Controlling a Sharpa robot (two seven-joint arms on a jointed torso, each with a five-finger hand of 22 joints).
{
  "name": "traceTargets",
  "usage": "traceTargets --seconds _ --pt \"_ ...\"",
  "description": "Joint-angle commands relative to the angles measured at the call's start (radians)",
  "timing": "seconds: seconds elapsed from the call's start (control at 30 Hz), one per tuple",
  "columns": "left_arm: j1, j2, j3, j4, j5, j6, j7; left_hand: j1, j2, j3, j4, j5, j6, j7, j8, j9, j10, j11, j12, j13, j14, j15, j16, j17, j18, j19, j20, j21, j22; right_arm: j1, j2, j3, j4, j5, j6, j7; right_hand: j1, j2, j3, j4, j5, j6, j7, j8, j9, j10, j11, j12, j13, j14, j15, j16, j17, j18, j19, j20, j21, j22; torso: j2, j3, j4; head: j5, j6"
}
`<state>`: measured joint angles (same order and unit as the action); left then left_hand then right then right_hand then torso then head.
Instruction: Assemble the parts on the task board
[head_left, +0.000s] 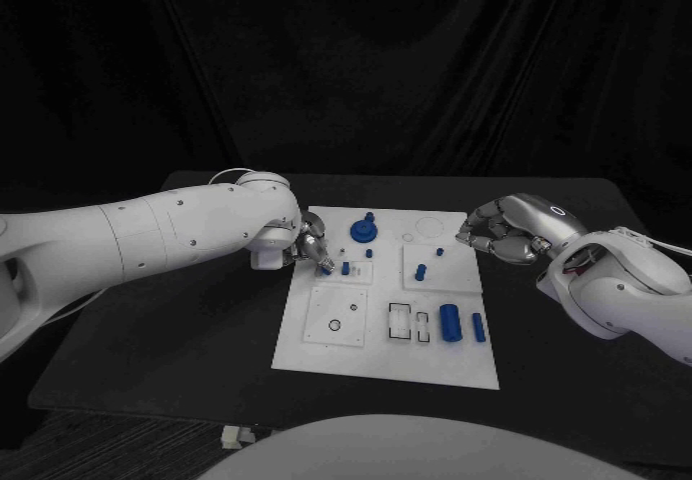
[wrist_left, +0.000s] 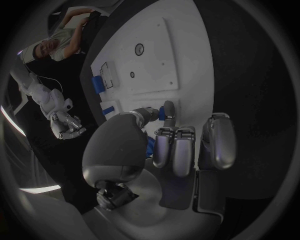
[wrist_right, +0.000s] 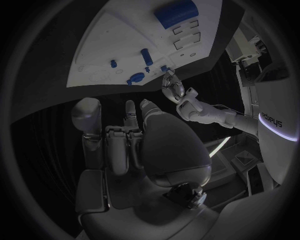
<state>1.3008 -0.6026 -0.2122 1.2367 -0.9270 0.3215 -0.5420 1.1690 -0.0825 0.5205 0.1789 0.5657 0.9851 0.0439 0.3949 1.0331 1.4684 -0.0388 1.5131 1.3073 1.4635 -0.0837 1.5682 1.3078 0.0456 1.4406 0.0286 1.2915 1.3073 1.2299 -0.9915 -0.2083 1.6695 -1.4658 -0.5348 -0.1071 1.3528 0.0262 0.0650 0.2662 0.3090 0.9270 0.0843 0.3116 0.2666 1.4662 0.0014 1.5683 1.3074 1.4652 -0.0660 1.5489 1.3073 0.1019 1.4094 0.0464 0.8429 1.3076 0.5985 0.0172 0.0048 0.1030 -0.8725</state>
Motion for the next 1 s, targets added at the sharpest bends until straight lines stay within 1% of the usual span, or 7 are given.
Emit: traceTargets --seconds 0.03,0.13,0.27,0.5,0.9,1.0 --pt "-0.003 0.0 0.0 -0.001 0.005 -0.006 0.01 0.0 0.007 0.102 -0.108 0.003 0.0 -0.006 -0.004 -0.001 0.055 0.005 -0.003 0.214 0.107 0.002 0.003 0.263 0.017 -0.006 0.0 -0.003 0.18 -0.003 -0.001 0.001 0.0 -0.003 0.001 -0.013 0.01 0.001 0.001 -0.003 0.004 0.003 0.001 -0.003 -0.002 0.105 0.004 0.002 0.263 0.095 0.006 -0.006 0.222 0.019 -0.007 0.002 -0.004 0.096 0.001 0.0 0.0 0.0 0.0" --pt "-0.003 0.0 0.0 -0.003 0.005 -0.006 0.01 0.0 0.007 0.102 -0.108 0.003 0.0 -0.006 -0.004 -0.001 0.055 0.005 -0.003 0.214 0.107 0.002 0.003 0.263 0.017 -0.006 0.0 -0.003 0.18 -0.003 0.0 0.001 -0.001 -0.003 0.001 -0.012 0.01 0.001 0.001 -0.003 0.004 0.003 0.001 -0.003 -0.002 0.105 0.004 0.002 0.263 0.095 0.006 -0.006 0.222 0.019 -0.007 0.002 -0.004 0.096 0.001 0.0001 -0.0007 0.004 0.0" --pt "-0.003 0.001 0.0 -0.006 0.005 -0.004 0.01 0.0 0.007 0.102 -0.108 0.003 0.0 -0.006 -0.004 -0.001 0.055 0.005 -0.003 0.214 0.107 0.002 0.003 0.263 0.017 -0.006 0.0 -0.003 0.18 -0.003 0.001 0.001 -0.002 -0.003 0.001 -0.012 0.01 0.001 0.001 -0.003 0.004 0.003 0.001 -0.003 -0.002 0.105 0.004 0.002 0.263 0.095 0.006 -0.006 0.222 0.019 -0.007 0.002 -0.004 0.096 0.001 0.0002 -0.0003 0.002 0.0" --pt "-0.003 0.006 0.0 -0.014 0.005 0.001 0.013 0.001 0.008 0.1 -0.11 0.004 -0.001 -0.005 -0.004 -0.001 0.054 0.006 -0.005 0.213 0.107 0.003 0.003 0.263 0.017 -0.007 0.001 -0.004 0.18 -0.004 0.002 0.001 -0.002 -0.003 0.003 -0.011 0.01 0.001 0.001 -0.003 0.004 0.003 0.001 -0.003 -0.002 0.105 0.004 0.002 0.263 0.095 0.006 -0.006 0.222 0.019 -0.007 0.002 -0.004 0.096 0.0 0.0002 -0.0004 0.003 0.0" --pt "-0.005 0.012 0.0 -0.025 0.005 0.0 0.017 0.001 0.009 0.099 -0.111 0.004 -0.001 -0.005 -0.004 -0.001 0.054 0.006 -0.004 0.213 0.107 0.003 0.003 0.263 0.017 -0.007 0.001 -0.005 0.18 -0.004 -0.001 0.001 -0.001 -0.003 0.003 -0.012 0.01 0.001 0.001 -0.003 0.004 0.003 0.001 -0.003 -0.002 0.105 0.004 0.002 0.263 0.095 0.006 -0.006 0.222 0.019 -0.007 0.002 -0.004 0.096 0.001 0.0004 -0.0008 -0.002 0.0" --pt "-0.006 0.013 0.0 -0.025 0.005 0.003 0.016 0.001 0.009 0.099 -0.111 0.004 -0.001 -0.005 -0.004 -0.001 0.054 0.006 -0.004 0.213 0.107 0.003 0.003 0.263 0.017 -0.007 0.001 -0.005 0.18 -0.004 -0.001 0.001 -0.001 -0.003 0.003 -0.012 0.01 0.001 0.002 -0.003 0.004 0.003 0.002 -0.003 -0.002 0.105 0.005 0.002 0.263 0.095 0.007 -0.006 0.221 0.019 -0.007 0.002 -0.007 0.096 0.001 0.0004 -0.0008 0.0 0.0"
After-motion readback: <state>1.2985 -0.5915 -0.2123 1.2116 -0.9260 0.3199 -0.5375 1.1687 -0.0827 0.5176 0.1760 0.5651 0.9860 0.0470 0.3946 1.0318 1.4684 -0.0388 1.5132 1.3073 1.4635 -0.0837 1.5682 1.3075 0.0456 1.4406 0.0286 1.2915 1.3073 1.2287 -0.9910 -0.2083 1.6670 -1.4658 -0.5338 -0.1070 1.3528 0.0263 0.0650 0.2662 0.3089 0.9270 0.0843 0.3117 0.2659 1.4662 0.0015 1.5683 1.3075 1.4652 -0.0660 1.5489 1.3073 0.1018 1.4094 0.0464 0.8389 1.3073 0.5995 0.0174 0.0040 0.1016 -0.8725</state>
